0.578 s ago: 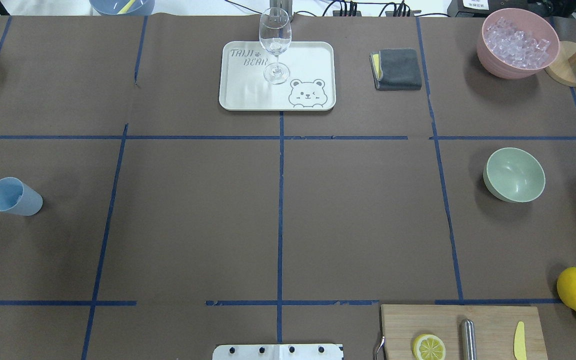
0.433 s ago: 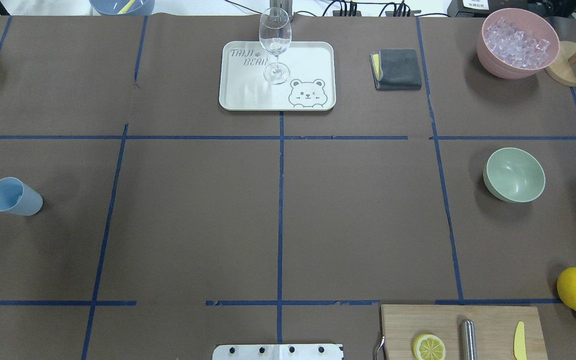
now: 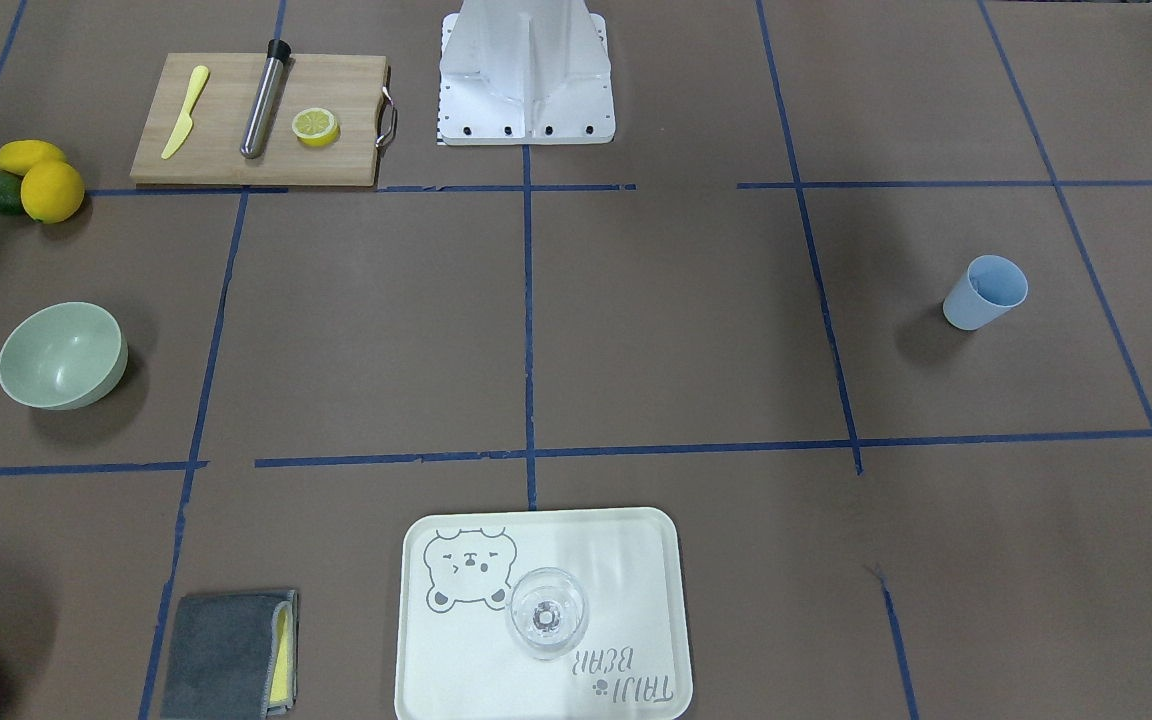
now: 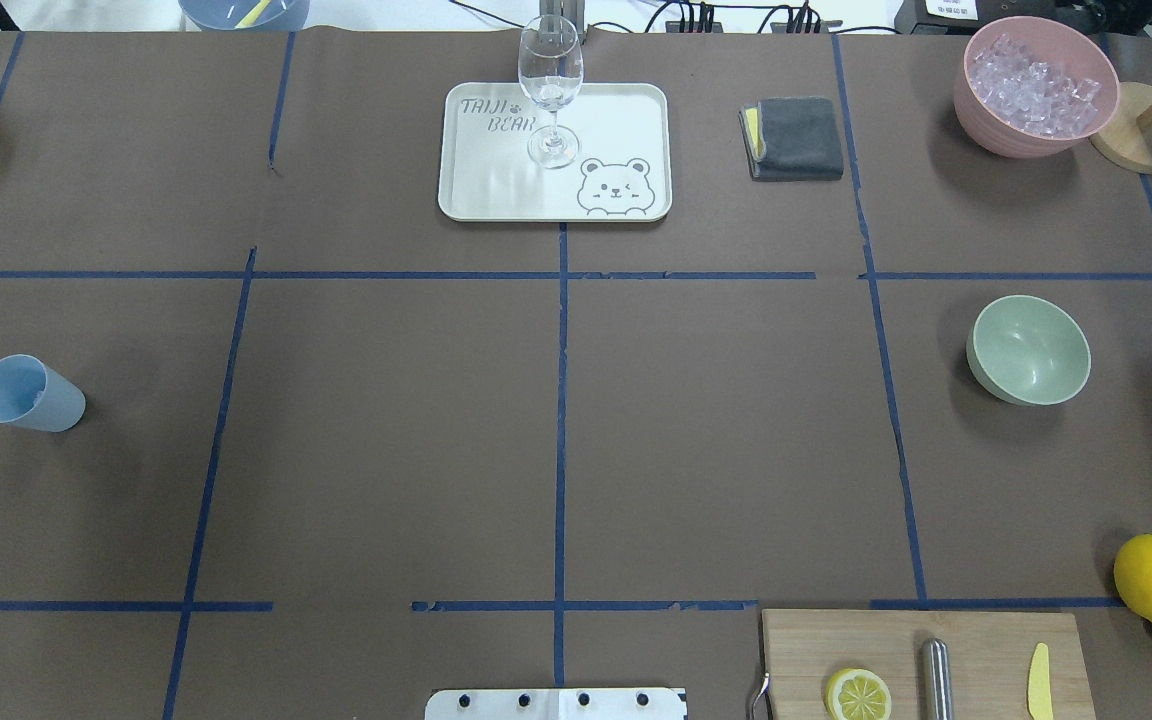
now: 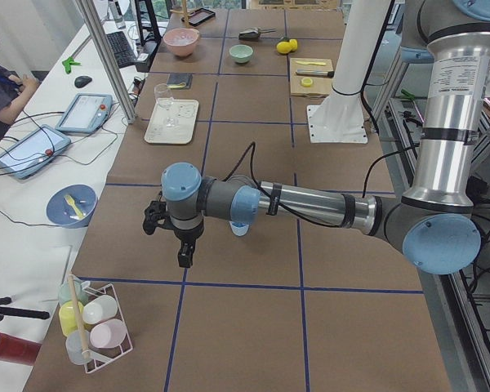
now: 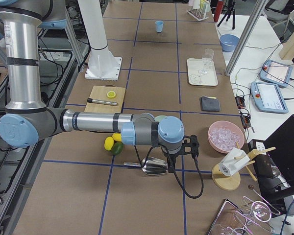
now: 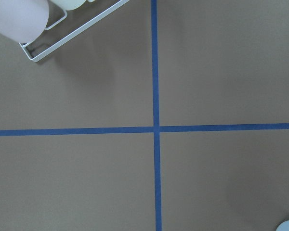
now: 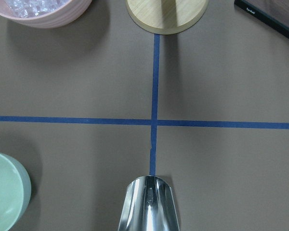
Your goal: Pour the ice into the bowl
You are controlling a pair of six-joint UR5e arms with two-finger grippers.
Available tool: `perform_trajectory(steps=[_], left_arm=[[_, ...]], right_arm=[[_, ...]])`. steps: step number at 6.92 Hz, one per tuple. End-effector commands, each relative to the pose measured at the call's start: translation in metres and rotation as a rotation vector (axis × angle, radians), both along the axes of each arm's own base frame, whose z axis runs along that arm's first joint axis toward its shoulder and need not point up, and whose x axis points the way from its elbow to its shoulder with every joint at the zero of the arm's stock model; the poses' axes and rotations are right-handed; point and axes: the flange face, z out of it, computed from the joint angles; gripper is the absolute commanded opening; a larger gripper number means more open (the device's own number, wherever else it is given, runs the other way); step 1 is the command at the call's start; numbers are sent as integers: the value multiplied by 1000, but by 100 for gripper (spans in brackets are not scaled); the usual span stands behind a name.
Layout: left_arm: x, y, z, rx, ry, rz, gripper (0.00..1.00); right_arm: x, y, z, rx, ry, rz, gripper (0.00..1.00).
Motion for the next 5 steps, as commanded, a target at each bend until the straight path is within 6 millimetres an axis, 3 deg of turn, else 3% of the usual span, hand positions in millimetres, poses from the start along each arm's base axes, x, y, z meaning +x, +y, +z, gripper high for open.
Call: perform_trajectory(steps=[1, 2, 3, 5], left_arm=[[60, -9, -87, 176, 63, 10, 100], [107, -5, -124, 167, 139, -44, 100], [132, 10, -133, 200, 180, -40, 100], [152, 86, -131, 243, 89, -166, 100]], right_arm=[[-23, -18, -30, 69, 8, -45, 100], [-33, -39, -47, 103, 21, -66, 100], [-51, -35, -22, 62, 8, -99, 100], [-80, -40, -19, 2, -1, -85, 100]])
